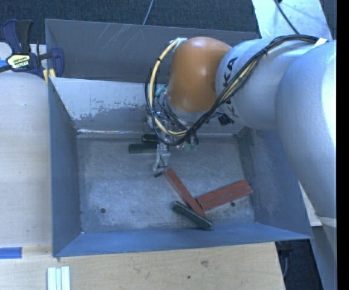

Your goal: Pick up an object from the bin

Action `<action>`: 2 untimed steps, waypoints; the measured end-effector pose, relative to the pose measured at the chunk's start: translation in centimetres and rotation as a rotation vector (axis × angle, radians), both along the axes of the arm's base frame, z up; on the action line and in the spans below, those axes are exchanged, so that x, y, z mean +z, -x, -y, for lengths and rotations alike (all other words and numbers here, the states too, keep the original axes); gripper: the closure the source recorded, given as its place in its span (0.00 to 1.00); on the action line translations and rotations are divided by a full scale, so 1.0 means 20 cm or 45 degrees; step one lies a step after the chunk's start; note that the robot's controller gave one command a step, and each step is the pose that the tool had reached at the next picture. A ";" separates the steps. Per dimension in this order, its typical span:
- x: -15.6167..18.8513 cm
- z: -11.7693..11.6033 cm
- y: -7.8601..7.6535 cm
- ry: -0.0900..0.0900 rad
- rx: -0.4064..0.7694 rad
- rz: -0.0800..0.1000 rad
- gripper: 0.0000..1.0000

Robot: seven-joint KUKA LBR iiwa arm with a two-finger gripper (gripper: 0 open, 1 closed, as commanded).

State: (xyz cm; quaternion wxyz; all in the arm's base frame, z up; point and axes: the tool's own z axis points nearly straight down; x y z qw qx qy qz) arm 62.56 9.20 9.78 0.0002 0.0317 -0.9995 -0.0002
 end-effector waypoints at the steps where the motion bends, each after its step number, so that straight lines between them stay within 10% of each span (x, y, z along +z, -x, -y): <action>1: -0.12 0.01 0.00 0.000 -0.054 0.004 0.00; 2: -0.14 0.05 -0.01 0.000 -0.020 0.007 1.00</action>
Offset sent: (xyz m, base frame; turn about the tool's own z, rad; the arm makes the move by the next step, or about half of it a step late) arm 0.0008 -0.0094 -0.0278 0.0144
